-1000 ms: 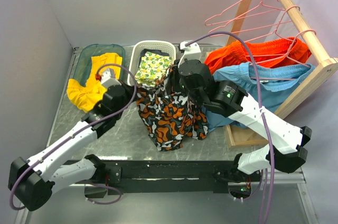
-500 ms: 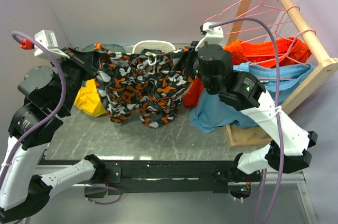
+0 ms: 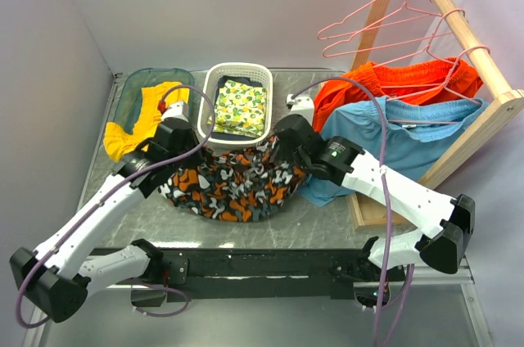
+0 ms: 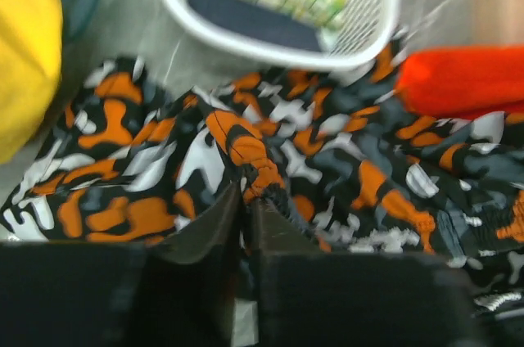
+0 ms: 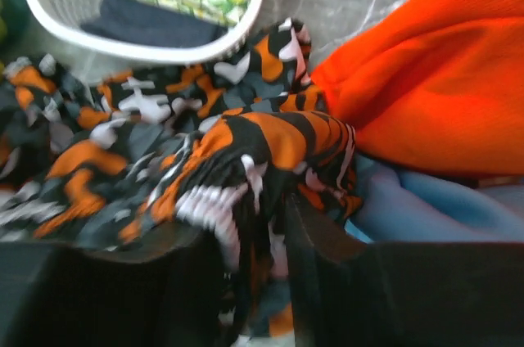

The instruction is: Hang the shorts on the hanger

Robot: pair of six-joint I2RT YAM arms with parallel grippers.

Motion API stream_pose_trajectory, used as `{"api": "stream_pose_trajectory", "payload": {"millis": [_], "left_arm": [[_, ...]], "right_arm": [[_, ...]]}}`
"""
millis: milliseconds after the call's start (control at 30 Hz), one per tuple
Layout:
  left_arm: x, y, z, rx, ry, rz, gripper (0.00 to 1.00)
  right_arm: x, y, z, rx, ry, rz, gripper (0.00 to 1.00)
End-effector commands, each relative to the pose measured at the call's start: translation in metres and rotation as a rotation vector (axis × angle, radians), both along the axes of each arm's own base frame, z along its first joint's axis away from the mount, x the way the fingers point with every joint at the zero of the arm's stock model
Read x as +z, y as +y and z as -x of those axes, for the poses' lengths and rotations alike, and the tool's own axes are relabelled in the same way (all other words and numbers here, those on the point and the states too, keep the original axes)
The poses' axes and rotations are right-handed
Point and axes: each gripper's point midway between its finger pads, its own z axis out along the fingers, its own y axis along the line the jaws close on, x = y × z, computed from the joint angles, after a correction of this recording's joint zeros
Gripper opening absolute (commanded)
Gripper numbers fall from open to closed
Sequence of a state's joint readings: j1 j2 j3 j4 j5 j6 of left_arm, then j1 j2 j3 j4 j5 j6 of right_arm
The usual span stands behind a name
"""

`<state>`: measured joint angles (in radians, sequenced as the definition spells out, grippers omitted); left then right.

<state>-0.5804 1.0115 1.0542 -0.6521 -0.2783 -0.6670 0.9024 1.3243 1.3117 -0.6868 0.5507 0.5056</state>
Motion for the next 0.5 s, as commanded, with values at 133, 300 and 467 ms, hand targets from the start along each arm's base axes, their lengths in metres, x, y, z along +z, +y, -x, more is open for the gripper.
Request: {"api": "stream_pose_trajectory", "payload": {"millis": [133,300,467], "left_arm": [[0.018,-0.029,-0.014,-0.107,-0.032,0.106,0.52],[0.038,-0.028,-0.014,-0.13,-0.066,0.088,0.79],[0.065,-0.026,-0.013,-0.136,-0.125,0.104,0.86]], "right_arm": [[0.055,0.021,-0.007,0.042,-0.106,-0.161,0.69],[0.115,0.034,-0.013,0.079,-0.173,-0.21,0.84],[0.194,0.033,-0.039,0.046,-0.294,-0.247,0.91]]}}
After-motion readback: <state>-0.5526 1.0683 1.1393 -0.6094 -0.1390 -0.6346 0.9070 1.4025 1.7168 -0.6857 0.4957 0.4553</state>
